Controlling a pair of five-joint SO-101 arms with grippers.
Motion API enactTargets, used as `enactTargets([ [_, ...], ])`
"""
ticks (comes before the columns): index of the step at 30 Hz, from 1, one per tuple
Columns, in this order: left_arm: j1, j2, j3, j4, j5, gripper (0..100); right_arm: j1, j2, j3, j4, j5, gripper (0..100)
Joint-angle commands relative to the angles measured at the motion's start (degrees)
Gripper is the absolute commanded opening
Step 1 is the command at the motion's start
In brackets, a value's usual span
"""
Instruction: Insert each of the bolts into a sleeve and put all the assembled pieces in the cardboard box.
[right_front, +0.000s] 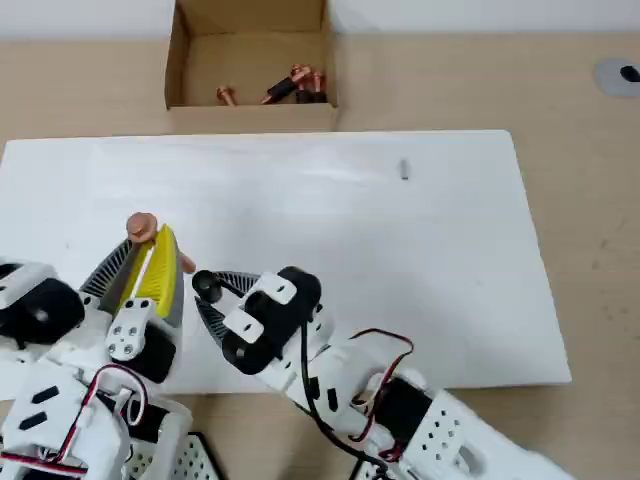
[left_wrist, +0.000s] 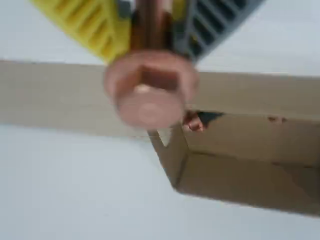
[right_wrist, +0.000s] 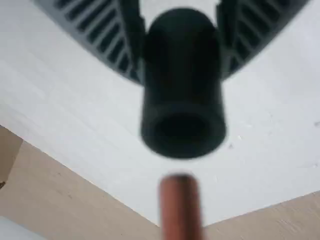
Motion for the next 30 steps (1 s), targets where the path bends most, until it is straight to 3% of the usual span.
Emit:
enactTargets([
  [1,0.8,0.0,0.3,-1.2,0.8,0,-0.7,-0.9,-0.1,-1.6,-0.6,1.0],
  [13,0.9,0.1,2.0,-1.5,3.1,0,-0.7,-0.9,0.3,-1.6,-0.6,1.0],
  [21,6.9,0.6,-2.2,-1.2,2.7,0,-0.7,-0.9,2.2,-1.6,-0.5,1.0],
  [30,6.5,0.3,-2.5,1.8,-1.2,0,0.0,-1.0,2.5,-1.7,-0.5,1.0],
])
